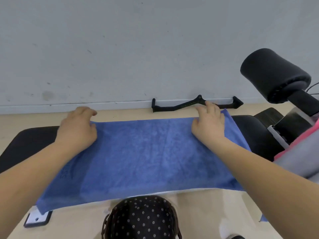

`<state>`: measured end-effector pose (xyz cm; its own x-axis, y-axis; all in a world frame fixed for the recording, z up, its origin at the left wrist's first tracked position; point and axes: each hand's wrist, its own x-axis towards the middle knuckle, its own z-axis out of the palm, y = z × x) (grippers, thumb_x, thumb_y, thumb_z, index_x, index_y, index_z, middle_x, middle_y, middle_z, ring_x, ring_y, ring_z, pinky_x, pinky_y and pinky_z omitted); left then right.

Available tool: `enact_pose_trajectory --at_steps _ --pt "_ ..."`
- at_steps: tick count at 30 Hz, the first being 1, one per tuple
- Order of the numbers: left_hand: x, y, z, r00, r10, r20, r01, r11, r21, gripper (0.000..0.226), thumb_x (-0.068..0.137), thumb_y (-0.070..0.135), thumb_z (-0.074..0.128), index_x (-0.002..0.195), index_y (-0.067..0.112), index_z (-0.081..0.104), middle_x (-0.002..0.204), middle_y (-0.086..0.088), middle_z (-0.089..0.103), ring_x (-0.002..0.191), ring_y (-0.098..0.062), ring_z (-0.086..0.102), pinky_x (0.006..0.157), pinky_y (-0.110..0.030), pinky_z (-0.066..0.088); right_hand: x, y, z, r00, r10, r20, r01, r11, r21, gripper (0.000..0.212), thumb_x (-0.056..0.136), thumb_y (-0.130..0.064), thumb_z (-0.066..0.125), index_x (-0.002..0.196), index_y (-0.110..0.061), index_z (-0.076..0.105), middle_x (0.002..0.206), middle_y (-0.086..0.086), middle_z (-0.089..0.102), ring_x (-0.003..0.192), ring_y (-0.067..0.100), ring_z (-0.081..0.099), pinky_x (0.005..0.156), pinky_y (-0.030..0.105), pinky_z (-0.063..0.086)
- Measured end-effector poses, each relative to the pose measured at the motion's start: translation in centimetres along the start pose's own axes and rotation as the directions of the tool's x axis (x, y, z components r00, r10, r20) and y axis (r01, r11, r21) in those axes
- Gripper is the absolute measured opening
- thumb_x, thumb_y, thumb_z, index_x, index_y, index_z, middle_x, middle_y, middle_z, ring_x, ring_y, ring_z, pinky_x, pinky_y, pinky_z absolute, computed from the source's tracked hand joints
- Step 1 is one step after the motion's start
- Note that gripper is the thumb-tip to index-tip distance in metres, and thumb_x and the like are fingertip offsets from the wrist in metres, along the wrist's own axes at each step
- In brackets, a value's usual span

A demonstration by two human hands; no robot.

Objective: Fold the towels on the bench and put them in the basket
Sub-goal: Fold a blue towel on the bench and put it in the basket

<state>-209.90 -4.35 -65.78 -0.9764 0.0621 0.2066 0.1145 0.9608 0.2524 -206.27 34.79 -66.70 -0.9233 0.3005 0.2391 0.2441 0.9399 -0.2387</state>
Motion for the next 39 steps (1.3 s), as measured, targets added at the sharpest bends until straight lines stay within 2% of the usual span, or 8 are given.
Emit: enact_pose_trajectory --at_steps 4,9,16,23,26,29,34,39 --pt "-4.1 2.6 0.5 0.946 0.035 0.323 0.013 0.990 -0.143 0.052 0.097 0.042 0.061 0.142 0.015 0.055 0.151 -0.007 0.052 0.140 -0.028 0.046 0.115 -0.046 0.038 -5.9 -5.9 -2.2 0.922 -0.130 0.365 0.096 0.989 0.111 0.054 0.101 -0.054 0.043 0.149 -0.028 0.046 0.166 0.009 0.023 0.155 0.030 0.012 0.123 0.058 0.015" --pt "-8.2 0.8 1.2 0.933 -0.020 0.360 0.033 0.999 -0.029 0.072 0.101 0.066 0.029 0.164 0.035 0.014 0.173 0.004 -0.001 0.159 -0.021 -0.004 0.127 -0.053 -0.002 -11.6 -9.4 -1.7 0.840 -0.179 0.512 0.161 0.984 0.079 0.075 0.093 -0.080 0.022 0.160 -0.049 0.011 0.173 0.000 -0.009 0.157 0.034 -0.015 0.122 0.064 -0.010" --pt "-10.0 -1.0 0.5 0.946 -0.062 0.317 0.048 0.998 0.049 0.072 0.100 0.071 0.012 0.164 0.039 0.004 0.173 0.008 -0.008 0.159 -0.018 -0.009 0.126 -0.053 -0.008 -13.9 -10.2 1.4 0.908 -0.154 0.390 0.195 0.978 -0.068 0.072 0.094 -0.077 0.008 0.160 -0.051 -0.001 0.173 0.001 -0.011 0.156 0.036 -0.017 0.121 0.064 -0.011" --pt "-9.1 -1.9 0.1 0.938 -0.125 0.323 0.101 0.991 0.091 0.074 0.099 0.070 0.011 0.164 0.037 0.004 0.173 0.005 -0.007 0.159 -0.022 -0.007 0.126 -0.056 -0.006 -12.7 -10.9 0.9 0.858 -0.263 0.441 0.253 0.964 0.084 0.074 0.093 -0.081 0.017 0.160 -0.052 0.008 0.173 -0.005 -0.008 0.157 0.025 -0.019 0.122 0.059 -0.016" --pt "-8.0 -0.8 -0.7 0.951 -0.119 0.285 0.084 0.987 0.135 0.064 0.105 0.052 0.029 0.162 0.023 0.024 0.173 -0.006 0.002 0.159 -0.030 0.000 0.126 -0.057 0.004 -12.3 -8.9 -0.4 0.903 -0.259 0.343 0.174 0.950 0.261 0.063 0.100 -0.066 0.036 0.158 -0.043 0.032 0.173 -0.003 0.009 0.159 0.020 -0.007 0.125 0.057 -0.009" --pt "-8.0 4.2 -0.3 0.987 0.047 0.154 -0.063 0.993 0.101 0.054 0.103 0.033 0.044 0.152 0.011 0.042 0.171 -0.014 0.013 0.158 -0.033 0.008 0.127 -0.053 0.012 -11.0 -4.8 -2.1 0.940 -0.071 0.332 0.027 0.990 0.137 0.063 0.101 -0.064 0.035 0.157 -0.036 0.034 0.172 0.002 0.010 0.159 0.029 -0.006 0.123 0.060 -0.008" --pt "-10.4 14.8 2.6 0.853 0.394 0.342 -0.365 0.919 -0.149 0.065 0.105 0.054 0.035 0.163 0.030 0.019 0.173 -0.001 -0.003 0.160 -0.024 -0.006 0.128 -0.051 0.002 -10.3 4.6 -3.2 0.888 0.135 0.440 -0.136 0.990 -0.029 0.066 0.102 -0.066 0.022 0.163 -0.042 0.011 0.173 -0.003 -0.005 0.158 0.029 -0.011 0.124 0.059 -0.008" --pt "-10.5 17.4 4.3 0.841 0.325 0.434 -0.342 0.939 -0.040 0.060 0.106 0.056 0.025 0.161 0.034 0.025 0.173 0.000 0.008 0.159 -0.026 0.002 0.127 -0.054 0.004 -9.9 10.1 -4.0 0.977 0.148 0.150 -0.180 0.957 0.227 0.047 0.102 -0.041 0.050 0.134 -0.009 0.061 0.140 0.015 0.056 0.134 0.038 0.047 0.112 0.050 0.039"
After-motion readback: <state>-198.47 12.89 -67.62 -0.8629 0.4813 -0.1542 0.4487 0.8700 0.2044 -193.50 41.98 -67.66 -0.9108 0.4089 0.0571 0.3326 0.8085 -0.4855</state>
